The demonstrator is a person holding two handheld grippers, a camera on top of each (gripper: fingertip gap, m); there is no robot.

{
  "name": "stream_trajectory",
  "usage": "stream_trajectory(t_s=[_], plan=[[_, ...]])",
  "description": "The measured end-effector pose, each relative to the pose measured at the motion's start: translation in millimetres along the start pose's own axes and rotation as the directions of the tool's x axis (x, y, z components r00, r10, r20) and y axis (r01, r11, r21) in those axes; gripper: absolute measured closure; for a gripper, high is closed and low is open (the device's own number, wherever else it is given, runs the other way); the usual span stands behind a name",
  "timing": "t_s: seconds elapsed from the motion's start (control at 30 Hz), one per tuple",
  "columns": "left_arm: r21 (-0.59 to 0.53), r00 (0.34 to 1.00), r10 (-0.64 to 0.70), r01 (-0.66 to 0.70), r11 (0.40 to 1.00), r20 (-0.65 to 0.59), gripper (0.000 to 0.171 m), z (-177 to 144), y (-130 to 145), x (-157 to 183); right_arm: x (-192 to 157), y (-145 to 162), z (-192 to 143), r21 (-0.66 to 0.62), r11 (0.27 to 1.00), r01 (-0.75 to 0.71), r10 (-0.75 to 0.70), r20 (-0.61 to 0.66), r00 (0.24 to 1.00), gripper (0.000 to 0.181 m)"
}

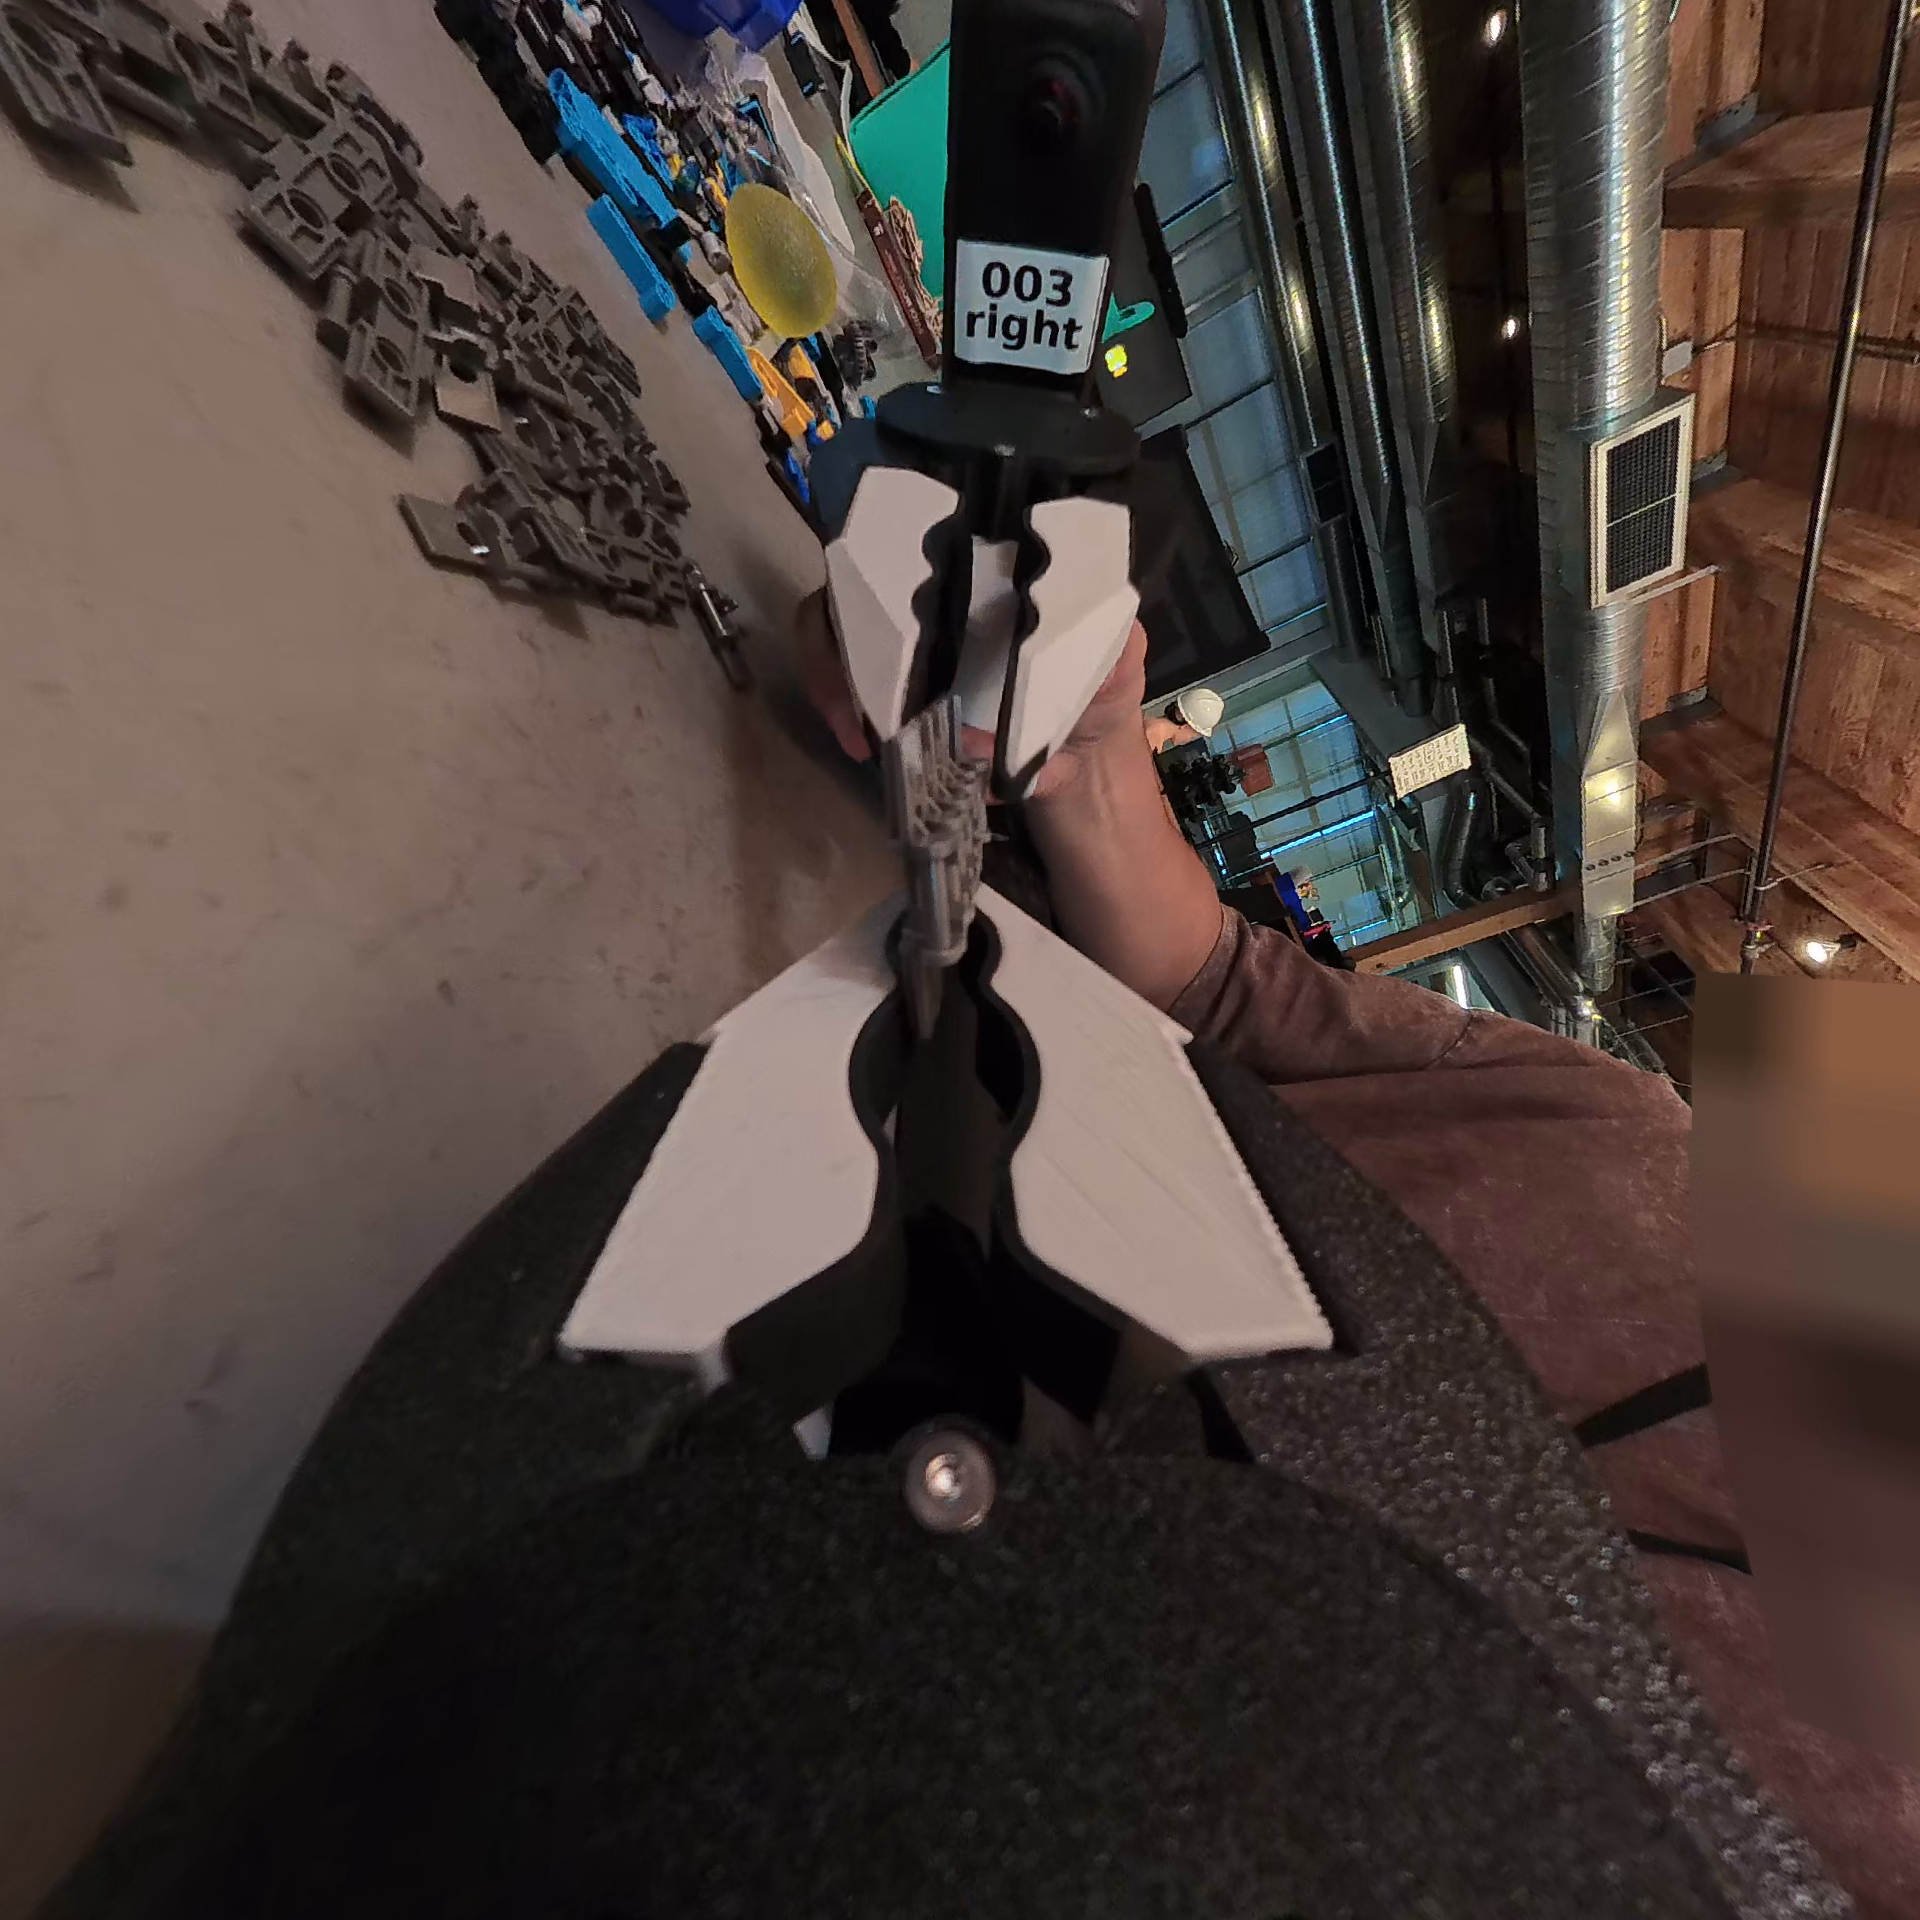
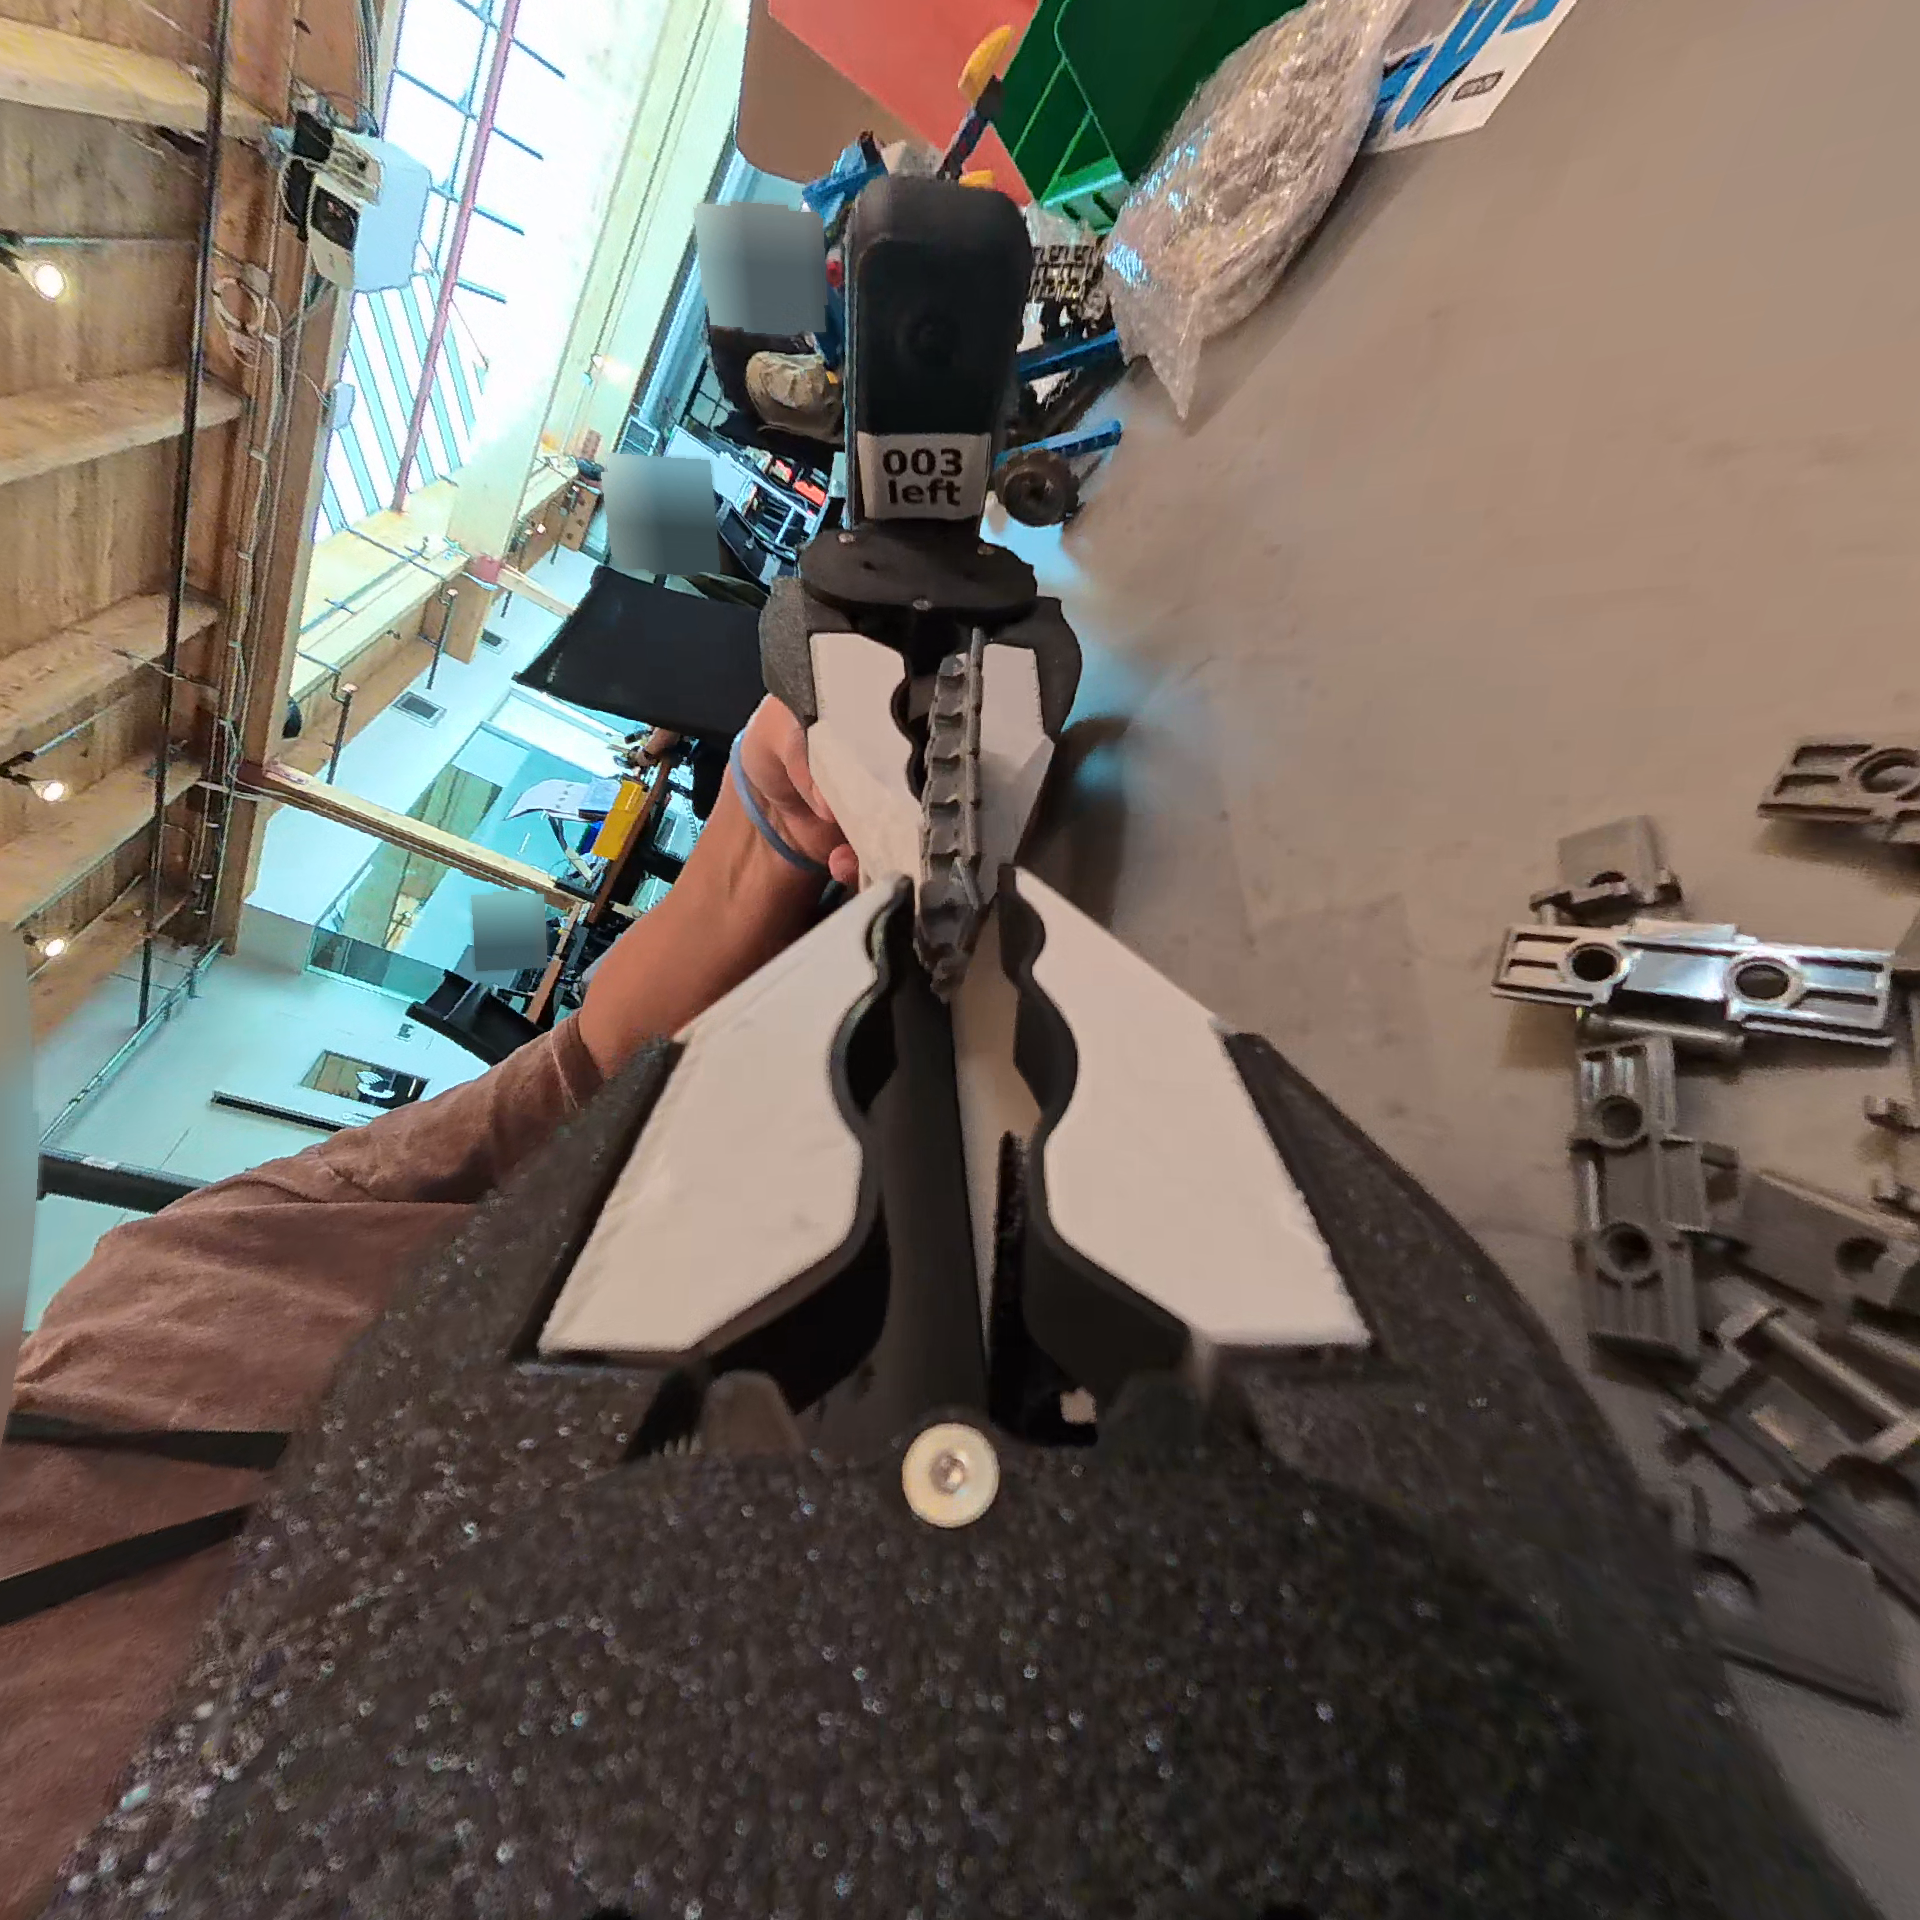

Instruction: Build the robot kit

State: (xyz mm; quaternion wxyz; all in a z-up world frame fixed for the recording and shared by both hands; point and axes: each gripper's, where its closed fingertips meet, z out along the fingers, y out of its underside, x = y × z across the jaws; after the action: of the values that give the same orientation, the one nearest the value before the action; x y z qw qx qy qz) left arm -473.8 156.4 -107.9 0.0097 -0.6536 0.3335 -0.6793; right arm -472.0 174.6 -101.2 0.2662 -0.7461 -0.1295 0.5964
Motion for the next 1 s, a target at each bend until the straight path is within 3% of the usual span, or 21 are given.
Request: stream_trajectory(t_s=[0.6,0.7,0.8,1.0], plan=[[-0.021,1.000,0.029,-0.029,0.999,0.011,0.170,2,3,1,-5,6,2,-0.002,1.000,-0.003,0.003,0.038,0.999,0.173],[0.013,0.998,0.063,-0.063,0.998,0.005,0.167,0,-2,5,-8,2,2,0.024,0.999,0.035,-0.036,0.035,0.999,0.173],[0.094,0.996,0.077,-0.073,0.993,-0.042,0.150,-3,-12,13,-8,-3,4,0.055,0.998,0.041,-0.043,0.033,0.999,0.173],[0.154,0.989,0.146,-0.147,0.977,0.017,0.158,-1,-21,13,-9,-10,4,0.100,0.994,0.038,-0.040,0.024,0.999,0.173]])
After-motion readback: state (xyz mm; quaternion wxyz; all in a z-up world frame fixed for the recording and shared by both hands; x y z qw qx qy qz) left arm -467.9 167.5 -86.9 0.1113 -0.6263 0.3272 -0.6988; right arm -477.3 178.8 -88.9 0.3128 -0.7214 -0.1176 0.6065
